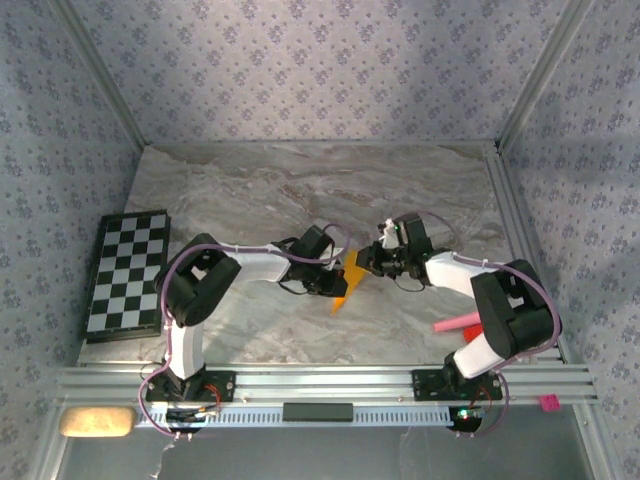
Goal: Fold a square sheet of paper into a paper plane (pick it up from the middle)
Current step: Fold the wing for the fifth time at the center of the table.
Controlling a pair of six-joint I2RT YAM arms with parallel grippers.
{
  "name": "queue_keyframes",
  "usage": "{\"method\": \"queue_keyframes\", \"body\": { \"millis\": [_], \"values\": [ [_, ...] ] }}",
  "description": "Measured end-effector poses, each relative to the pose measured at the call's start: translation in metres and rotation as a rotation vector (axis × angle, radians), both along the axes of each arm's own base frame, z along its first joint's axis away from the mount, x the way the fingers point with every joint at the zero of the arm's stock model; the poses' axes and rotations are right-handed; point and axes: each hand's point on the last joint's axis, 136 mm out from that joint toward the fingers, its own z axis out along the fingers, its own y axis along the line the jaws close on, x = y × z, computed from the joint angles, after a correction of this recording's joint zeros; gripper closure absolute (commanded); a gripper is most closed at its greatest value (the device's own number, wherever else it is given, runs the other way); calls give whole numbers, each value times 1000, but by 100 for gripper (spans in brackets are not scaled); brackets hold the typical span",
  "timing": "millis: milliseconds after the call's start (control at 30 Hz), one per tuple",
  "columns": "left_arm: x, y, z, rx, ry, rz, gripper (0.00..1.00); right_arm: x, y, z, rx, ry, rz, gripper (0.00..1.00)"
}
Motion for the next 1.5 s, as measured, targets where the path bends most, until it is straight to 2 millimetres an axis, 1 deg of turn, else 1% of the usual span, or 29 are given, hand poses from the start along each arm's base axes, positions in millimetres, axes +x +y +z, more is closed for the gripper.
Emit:
{"method": "queue_keyframes", "body": {
  "millis": [100,200,367,467,533,867,1033,1233,1333,1433,1500],
  "values": [
    [0,0,0,-1,1,0,100,-7,8,-5,-11,6,33,90],
    [-1,0,0,-2,4,-1,100,-10,10,-14,-31,20,41,90],
    [-2,1,-1,-4,4,-2,100,-10,6,-31,-72,49,23,90],
    [-2,1,-1,-8,2,-2,100,-8,-1,-43,-103,73,-1,89],
    [-2,1,-1,-11,-2,-2,100,-5,-6,-47,-106,84,-16,89],
    [-2,0,-1,-23,-7,-1,100,12,-26,-47,-74,106,-94,87],
    [-2,0,-1,-25,-8,-2,100,27,-41,-47,-68,127,-160,88],
    [-2,0,-1,-27,-7,0,100,49,-62,-48,-123,139,-250,88],
    [-2,0,-1,-28,-6,4,100,53,-68,-47,-146,133,-277,87],
    [-2,0,-1,-29,-5,6,100,54,-77,-41,-181,113,-307,86],
    [-2,0,-1,-30,-1,11,100,57,-81,-27,-188,73,-320,85]
  ]
}}
